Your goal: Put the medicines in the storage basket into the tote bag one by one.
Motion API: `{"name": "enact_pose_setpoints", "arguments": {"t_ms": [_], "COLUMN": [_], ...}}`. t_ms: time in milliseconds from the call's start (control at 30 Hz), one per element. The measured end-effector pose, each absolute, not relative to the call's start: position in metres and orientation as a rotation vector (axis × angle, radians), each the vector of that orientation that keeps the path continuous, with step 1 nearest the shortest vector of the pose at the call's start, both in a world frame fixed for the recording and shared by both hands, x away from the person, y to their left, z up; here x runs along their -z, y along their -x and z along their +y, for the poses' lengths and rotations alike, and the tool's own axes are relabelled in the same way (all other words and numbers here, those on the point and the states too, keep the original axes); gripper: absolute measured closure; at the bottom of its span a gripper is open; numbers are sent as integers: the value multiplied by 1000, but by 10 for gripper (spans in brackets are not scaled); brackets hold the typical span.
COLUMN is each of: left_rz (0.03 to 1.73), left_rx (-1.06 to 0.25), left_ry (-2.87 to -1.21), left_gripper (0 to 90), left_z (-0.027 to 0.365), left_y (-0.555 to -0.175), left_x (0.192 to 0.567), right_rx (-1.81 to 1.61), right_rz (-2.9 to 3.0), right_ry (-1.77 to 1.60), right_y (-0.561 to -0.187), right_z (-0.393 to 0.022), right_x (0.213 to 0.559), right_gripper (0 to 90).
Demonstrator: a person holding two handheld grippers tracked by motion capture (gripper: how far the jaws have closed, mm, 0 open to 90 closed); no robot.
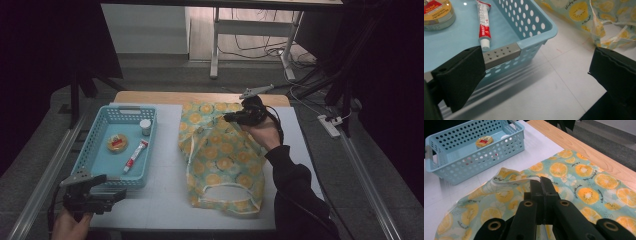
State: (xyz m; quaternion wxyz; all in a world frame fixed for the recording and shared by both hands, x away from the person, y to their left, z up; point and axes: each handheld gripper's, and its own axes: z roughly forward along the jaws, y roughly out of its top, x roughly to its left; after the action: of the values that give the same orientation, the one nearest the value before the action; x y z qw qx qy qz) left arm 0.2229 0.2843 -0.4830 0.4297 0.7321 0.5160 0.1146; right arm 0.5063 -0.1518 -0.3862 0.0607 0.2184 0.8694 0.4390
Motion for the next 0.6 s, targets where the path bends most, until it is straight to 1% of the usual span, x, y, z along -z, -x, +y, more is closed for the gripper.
{"name": "enact_pose_setpoints", "arguments": {"t_ms": [133, 333, 600], "left_rz": [1304, 1321, 1298], "left_rx": [-319, -317, -336], "left_ry": [-1839, -1879, -1891], "left_gripper": [7, 7, 0], "left_z": [285, 287, 289], "left_y": [-230, -245, -261], "left_x": [479, 481, 477], "right_rx": [-1331, -1327, -1321], "right_rz": [2627, 2626, 2628], "right_ry": [-665, -671, -670], "right_y": [-506, -506, -507], "right_z": [-153, -153, -152], "right_x": [387, 388, 389], "right_gripper": [900, 900, 900]}}
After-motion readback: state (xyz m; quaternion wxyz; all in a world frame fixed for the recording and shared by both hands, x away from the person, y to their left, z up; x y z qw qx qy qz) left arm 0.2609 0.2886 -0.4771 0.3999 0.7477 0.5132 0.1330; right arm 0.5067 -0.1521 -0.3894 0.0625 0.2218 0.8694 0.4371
